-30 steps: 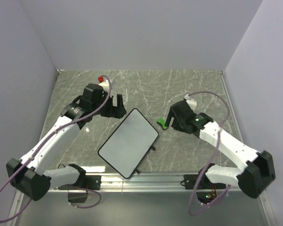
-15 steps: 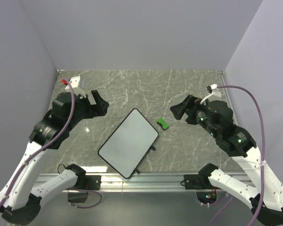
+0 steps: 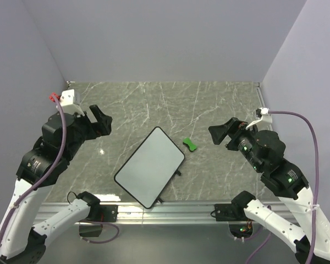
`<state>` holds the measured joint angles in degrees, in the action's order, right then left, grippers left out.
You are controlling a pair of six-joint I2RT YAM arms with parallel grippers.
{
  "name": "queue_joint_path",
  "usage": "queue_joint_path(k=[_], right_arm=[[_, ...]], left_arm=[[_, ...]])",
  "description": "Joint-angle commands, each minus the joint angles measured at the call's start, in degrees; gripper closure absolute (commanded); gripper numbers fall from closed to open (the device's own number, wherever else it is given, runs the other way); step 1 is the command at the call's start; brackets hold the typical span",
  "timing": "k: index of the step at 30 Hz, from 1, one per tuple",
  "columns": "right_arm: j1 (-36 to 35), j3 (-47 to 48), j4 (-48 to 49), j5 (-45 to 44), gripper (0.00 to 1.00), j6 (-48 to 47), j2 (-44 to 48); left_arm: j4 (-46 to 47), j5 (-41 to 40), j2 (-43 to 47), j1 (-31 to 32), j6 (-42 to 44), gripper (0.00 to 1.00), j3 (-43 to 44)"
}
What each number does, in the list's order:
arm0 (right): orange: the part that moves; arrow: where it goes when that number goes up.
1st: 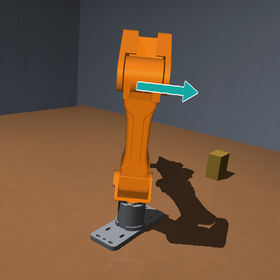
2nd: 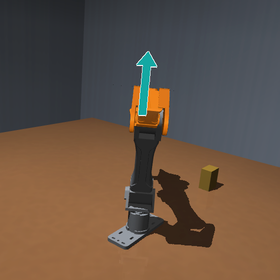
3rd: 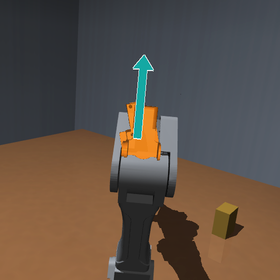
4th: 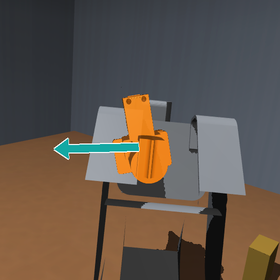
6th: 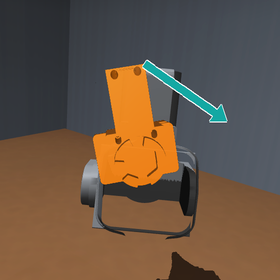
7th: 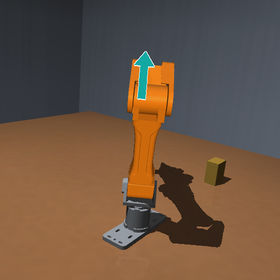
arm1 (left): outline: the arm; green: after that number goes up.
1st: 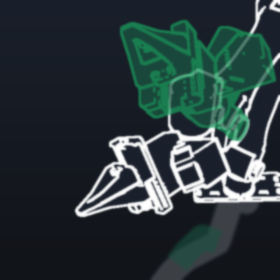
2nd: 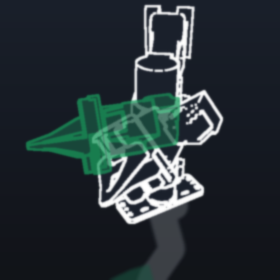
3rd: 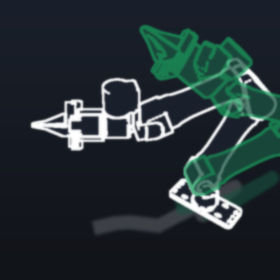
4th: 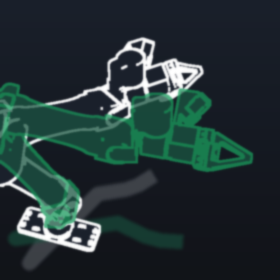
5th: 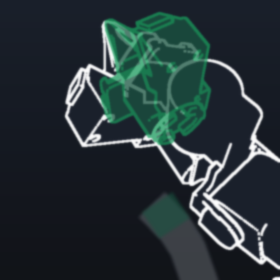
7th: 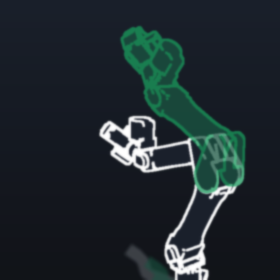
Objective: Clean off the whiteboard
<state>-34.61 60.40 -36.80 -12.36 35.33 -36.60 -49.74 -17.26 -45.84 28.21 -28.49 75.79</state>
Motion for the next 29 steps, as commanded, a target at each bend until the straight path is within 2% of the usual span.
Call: queue_joint_path(k=[1,3,7,16,23,29], right_arm=[[-0.02,-1.51,2.25,-4.86,0.00,-2.81,0.12],[0.07,-2.48,2.96,-5.57,0.00,-3.86,0.39],[-0.02,-1.69,1.12,-5.13,0.00,-6.41,-0.92],[-0.02,-3.79,-1.44,-3.37,0.00,-8.87,-0.67],[-0.81,-3.89,-1.08,-3.90,0.00,-9.76,0.48],[-0.81,-3.27,-0.30,-6.36,0.00,-9.66,-1.72]], left_arm=[[6.37,-5.32,0.49,-0.08,4.94,0.07,0.50],[10.08,-7.61,1.63,-0.17,4.41,0.04,-1.25],[16.06,-6.65,2.43,-0.17,5.02,0.01,-3.10],[12.90,-9.81,-2.23,-0.17,3.79,0.02,-3.19],[20.19,-11.48,-0.04,-0.08,4.05,0.07,-12.31],[30.83,-15.78,-0.73,-0.17,10.11,0.13,-21.28]])
